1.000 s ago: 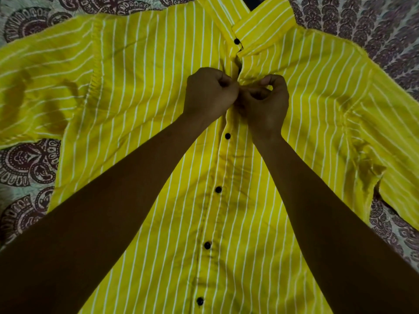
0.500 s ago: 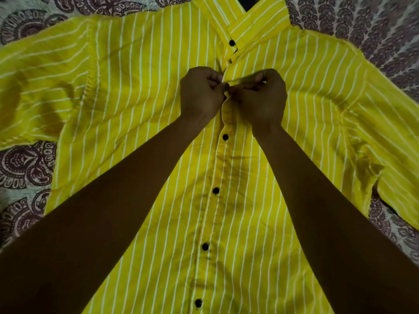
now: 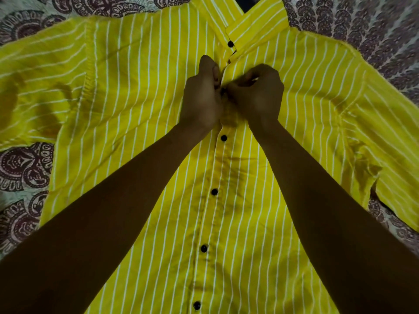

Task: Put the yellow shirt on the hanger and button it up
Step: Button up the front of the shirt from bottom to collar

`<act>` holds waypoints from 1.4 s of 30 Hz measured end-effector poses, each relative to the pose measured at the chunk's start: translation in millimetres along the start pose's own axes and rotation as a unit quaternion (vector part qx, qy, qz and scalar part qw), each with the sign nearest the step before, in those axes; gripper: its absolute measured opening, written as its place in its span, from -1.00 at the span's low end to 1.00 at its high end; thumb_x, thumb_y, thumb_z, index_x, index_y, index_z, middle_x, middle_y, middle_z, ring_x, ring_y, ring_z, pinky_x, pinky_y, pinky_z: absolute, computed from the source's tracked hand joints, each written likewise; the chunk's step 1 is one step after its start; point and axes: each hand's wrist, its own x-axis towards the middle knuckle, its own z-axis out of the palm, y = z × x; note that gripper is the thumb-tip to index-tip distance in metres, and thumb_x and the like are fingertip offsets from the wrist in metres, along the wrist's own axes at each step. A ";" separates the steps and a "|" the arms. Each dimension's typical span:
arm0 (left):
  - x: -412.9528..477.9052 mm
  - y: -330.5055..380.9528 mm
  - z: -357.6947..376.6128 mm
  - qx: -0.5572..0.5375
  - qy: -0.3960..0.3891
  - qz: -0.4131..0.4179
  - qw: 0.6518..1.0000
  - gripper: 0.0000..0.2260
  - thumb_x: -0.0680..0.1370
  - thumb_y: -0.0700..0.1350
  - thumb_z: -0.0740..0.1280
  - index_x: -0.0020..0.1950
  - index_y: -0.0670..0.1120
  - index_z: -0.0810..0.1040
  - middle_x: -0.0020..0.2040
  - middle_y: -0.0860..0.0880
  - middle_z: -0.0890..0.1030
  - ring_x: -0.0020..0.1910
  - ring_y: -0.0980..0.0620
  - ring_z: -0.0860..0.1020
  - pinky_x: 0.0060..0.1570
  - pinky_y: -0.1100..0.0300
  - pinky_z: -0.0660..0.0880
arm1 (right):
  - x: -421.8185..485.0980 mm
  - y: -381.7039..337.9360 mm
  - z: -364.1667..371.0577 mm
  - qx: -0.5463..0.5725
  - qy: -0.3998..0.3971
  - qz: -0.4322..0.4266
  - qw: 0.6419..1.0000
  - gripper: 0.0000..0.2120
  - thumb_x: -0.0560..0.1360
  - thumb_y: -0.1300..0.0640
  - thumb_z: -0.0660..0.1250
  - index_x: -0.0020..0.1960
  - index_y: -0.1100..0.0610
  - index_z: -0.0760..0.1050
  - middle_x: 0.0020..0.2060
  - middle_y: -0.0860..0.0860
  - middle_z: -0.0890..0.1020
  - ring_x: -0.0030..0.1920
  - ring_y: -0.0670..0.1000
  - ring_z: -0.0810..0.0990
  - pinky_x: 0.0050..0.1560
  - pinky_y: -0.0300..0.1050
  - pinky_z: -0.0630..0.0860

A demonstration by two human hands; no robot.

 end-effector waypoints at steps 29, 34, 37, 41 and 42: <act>5.1 2.6 1.6 0.024 0.002 -0.034 0.999 -0.80 0.44 -0.31 0.28 -0.04 -0.07 0.58 -0.20 0.03 0.56 -0.13 0.02 0.57 -0.19 0.27 0.42 | 29.4 -3.6 -9.7 0.039 -0.124 0.094 0.987 -0.77 0.29 0.33 0.45 -0.39 0.14 0.42 -0.53 0.07 0.55 -0.49 0.02 0.57 -0.35 -0.13 0.56; -12.1 -19.2 -3.8 0.340 0.017 0.149 0.929 -0.69 0.54 0.08 0.17 0.24 0.13 0.52 0.08 -0.12 0.53 0.10 -0.18 0.46 0.05 -0.02 0.27 | 2.9 51.3 -17.2 -0.318 0.035 -0.255 0.912 -0.68 0.53 0.02 0.18 0.24 0.10 0.46 0.12 0.12 0.56 0.17 0.18 0.49 0.17 0.06 0.35; -14.1 -26.2 -13.2 0.412 -0.015 0.142 0.900 -0.51 0.53 0.27 0.06 0.43 0.15 0.26 0.37 -0.24 0.35 0.39 -0.29 0.25 0.34 -0.23 0.05 | -2.6 76.6 -27.5 -0.378 0.024 -0.291 0.879 -0.45 0.56 -0.19 0.06 0.43 0.09 0.27 0.38 0.12 0.37 0.44 0.18 0.24 0.42 0.23 0.06; 1.4 -29.1 -19.2 0.452 -0.089 0.134 0.877 -0.30 0.49 0.38 -0.09 0.53 0.05 -0.09 0.54 -0.20 -0.06 0.50 -0.28 -0.10 0.34 -0.41 -0.16 | 1.5 76.4 -27.5 -0.388 0.019 -0.234 0.891 -0.26 0.49 -0.35 0.00 0.51 0.08 0.09 0.45 0.15 0.25 0.51 0.26 -0.01 0.43 0.31 -0.10; 4.1 -31.0 -20.4 0.449 -0.099 0.142 0.877 -0.30 0.50 0.38 -0.09 0.53 0.03 -0.09 0.54 -0.17 -0.06 0.51 -0.24 -0.09 0.35 -0.41 -0.14 | 1.5 75.1 -26.5 -0.388 0.016 -0.224 0.894 -0.26 0.48 -0.35 0.00 0.51 0.07 0.09 0.44 0.16 0.25 0.51 0.25 0.00 0.43 0.30 -0.08</act>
